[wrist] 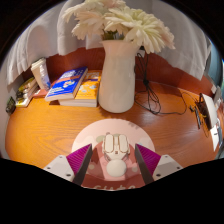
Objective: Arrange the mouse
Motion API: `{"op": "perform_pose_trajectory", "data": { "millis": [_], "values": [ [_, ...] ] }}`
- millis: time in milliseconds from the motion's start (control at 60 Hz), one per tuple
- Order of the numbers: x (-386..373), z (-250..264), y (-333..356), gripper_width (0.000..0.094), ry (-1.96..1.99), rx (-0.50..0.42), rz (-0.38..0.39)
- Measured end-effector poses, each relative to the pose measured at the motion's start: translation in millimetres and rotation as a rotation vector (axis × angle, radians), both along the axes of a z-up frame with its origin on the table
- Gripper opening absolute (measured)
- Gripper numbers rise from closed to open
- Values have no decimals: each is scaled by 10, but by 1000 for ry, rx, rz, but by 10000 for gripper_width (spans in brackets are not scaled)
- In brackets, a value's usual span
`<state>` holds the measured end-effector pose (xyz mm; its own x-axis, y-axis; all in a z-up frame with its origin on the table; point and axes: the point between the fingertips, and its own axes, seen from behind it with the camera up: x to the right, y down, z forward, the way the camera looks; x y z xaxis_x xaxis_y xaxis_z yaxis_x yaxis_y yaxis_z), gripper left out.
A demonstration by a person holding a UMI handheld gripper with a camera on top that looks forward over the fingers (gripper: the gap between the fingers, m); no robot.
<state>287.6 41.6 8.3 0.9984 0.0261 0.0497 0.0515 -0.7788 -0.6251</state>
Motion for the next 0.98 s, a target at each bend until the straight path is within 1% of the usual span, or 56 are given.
{"op": "perform_pose_trajectory", "data": {
  "millis": [150, 317, 483, 667, 833, 983],
  "values": [
    [-210, 620, -119, 860, -31, 66, -12],
    [-666, 1358, -445, 867, -9, 162, -40],
    [-1185, 1834, -824, 863, 2, 248, -29],
    [-1721, 2001, -1254, 861, 23, 286, 0],
    [-2125, 2008, -1617, 860, 31, 307, 34],
    [-2319, 1930, -1863, 859, 32, 302, 36]
  ]
}}
